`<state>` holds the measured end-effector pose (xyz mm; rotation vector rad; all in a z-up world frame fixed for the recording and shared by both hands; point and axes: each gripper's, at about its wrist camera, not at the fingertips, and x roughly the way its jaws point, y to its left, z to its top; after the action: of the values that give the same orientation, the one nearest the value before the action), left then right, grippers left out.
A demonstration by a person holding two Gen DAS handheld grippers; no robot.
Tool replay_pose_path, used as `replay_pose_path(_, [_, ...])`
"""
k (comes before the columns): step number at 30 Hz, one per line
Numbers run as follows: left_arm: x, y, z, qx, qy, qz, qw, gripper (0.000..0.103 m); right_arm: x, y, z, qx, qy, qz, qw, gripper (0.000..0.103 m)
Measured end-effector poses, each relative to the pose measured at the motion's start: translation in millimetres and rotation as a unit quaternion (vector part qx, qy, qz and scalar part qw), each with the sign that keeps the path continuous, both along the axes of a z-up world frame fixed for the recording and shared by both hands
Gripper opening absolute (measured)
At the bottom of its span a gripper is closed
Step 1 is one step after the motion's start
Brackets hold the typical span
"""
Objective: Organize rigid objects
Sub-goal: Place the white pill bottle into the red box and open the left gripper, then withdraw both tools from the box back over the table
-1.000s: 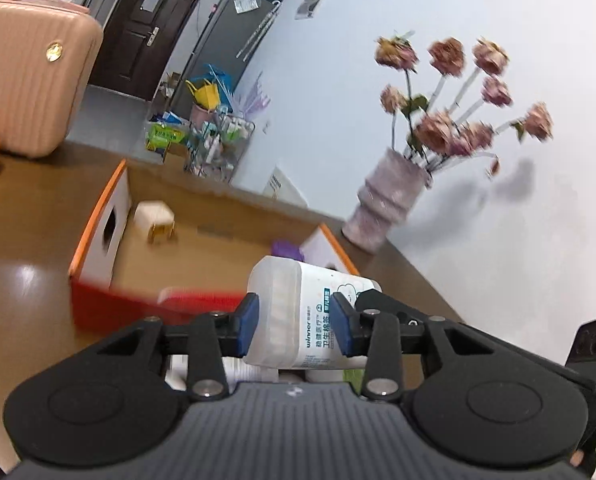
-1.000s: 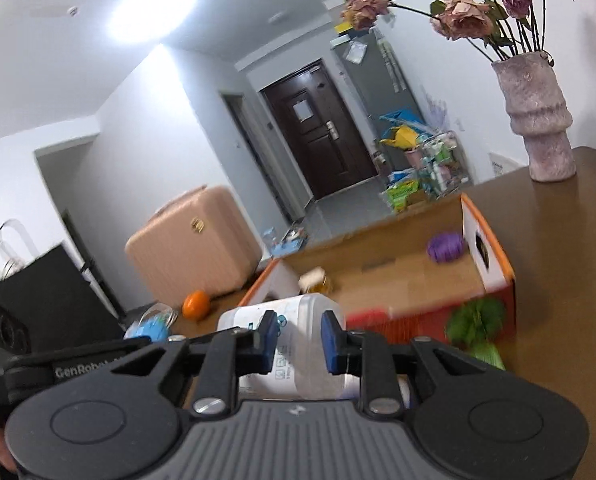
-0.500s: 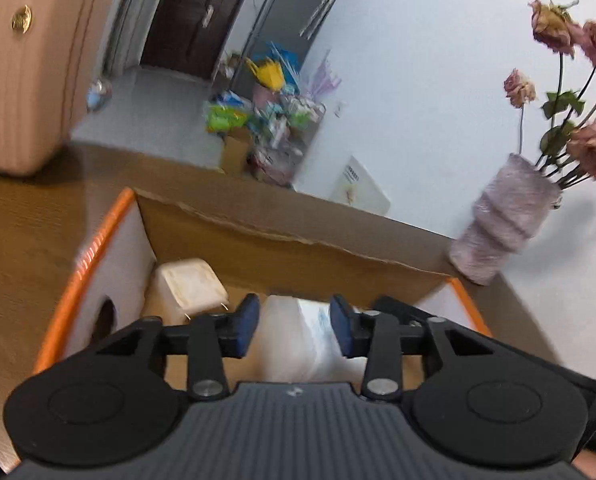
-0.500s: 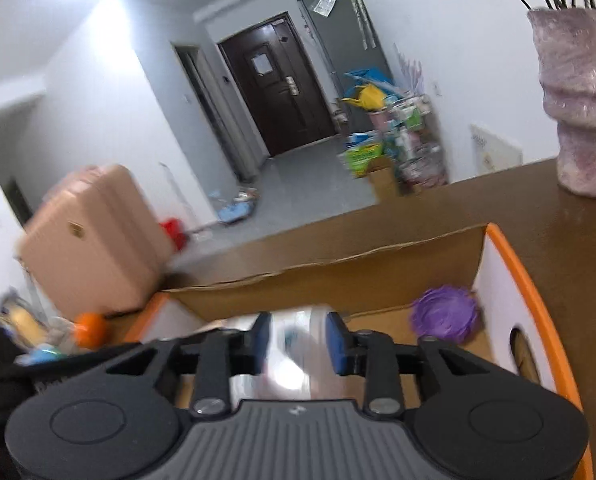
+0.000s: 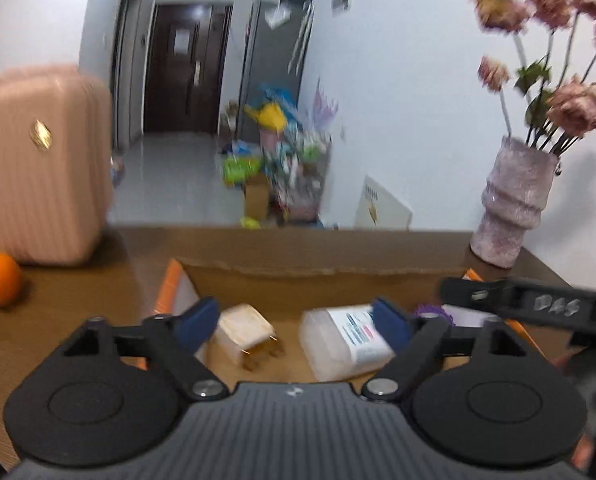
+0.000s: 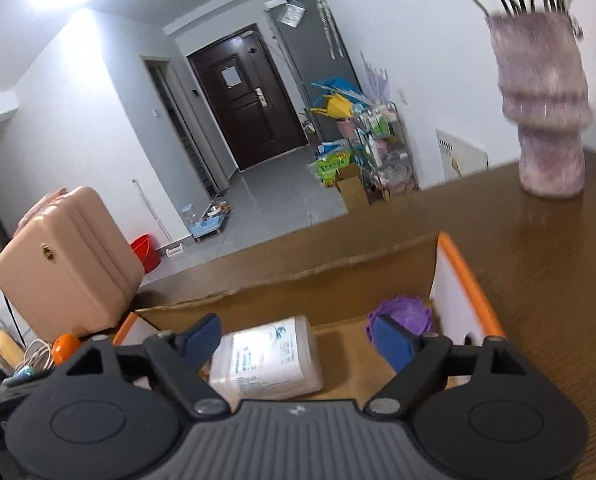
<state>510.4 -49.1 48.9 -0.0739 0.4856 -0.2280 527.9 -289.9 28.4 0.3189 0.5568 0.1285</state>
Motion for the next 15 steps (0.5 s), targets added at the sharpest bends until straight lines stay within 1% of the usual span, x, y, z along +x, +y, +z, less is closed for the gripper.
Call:
replay_pose_path(1, [-11.9, 6.6, 4.0, 0.005, -0.014, 0.007, 0.9999, 0.097, -11.0, -2.1, 8.1, -0.012, -0.011, -0.002, 1.000, 0.095])
replay_pose_path(2, [-22.7, 12.4, 7.7, 0.014, -0.024, 0.012, 0.9995, 0.098, -22.1, -4.5, 14.4, -0.022, -0.022, -0.002, 1.000, 0.096])
replay_pose_path(4, [-51.6, 25.1, 13.4, 0.043, -0.038, 0.021, 0.9981, 0.100, -49.3, -11.0, 25.6, -0.048, -0.039, 0.000, 0.998, 0.103])
replay_pose_path(7, [-103.8, 44.1, 22.2, 0.086, -0.063, 0.032, 0.9939, 0.103, -94.4, -18.5, 38.1, -0.075, -0.047, -0.005, 0.996, 0.103])
replay_pose_path(9, [-136.8, 53.3, 27.5, 0.103, -0.086, 0.039, 0.9902, 0.103, -122.9, -20.1, 46.5, -0.097, -0.045, -0.009, 0.994, 0.103])
replay_pose_path(11, [-168.8, 59.5, 31.7, 0.114, -0.101, 0.050, 0.9870, 0.103, -156.9, -16.7, 53.0, -0.117, -0.058, -0.016, 0.991, 0.103])
replay_pose_path(13, [-197.2, 61.3, 32.9, 0.122, -0.105, 0.057, 0.9852, 0.103, -190.5, -10.2, 54.5, -0.142, -0.069, -0.017, 0.987, 0.103])
replay_pose_path(15, [-225.0, 63.1, 31.7, 0.122, -0.106, 0.058, 0.9851, 0.103, -219.7, -2.0, 51.4, -0.161, -0.067, -0.011, 0.985, 0.103])
